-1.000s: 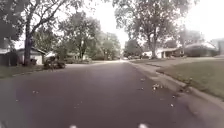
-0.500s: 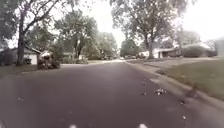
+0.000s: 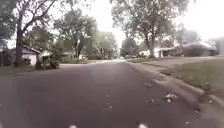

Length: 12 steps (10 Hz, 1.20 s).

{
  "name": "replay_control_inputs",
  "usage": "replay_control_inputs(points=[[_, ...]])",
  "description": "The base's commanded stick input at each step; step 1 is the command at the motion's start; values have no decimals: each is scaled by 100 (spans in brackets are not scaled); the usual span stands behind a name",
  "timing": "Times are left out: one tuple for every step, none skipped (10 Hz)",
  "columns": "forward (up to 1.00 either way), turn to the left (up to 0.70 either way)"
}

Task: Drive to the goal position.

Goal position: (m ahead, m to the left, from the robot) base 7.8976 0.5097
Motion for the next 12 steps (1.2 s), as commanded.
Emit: replay_control_inputs(points=[[70,0],[70,0],[70,0],[70,0],[70,0],[70,0],[70,0],[70,0],[70,0],[70,0],[70,0],[70,0]])
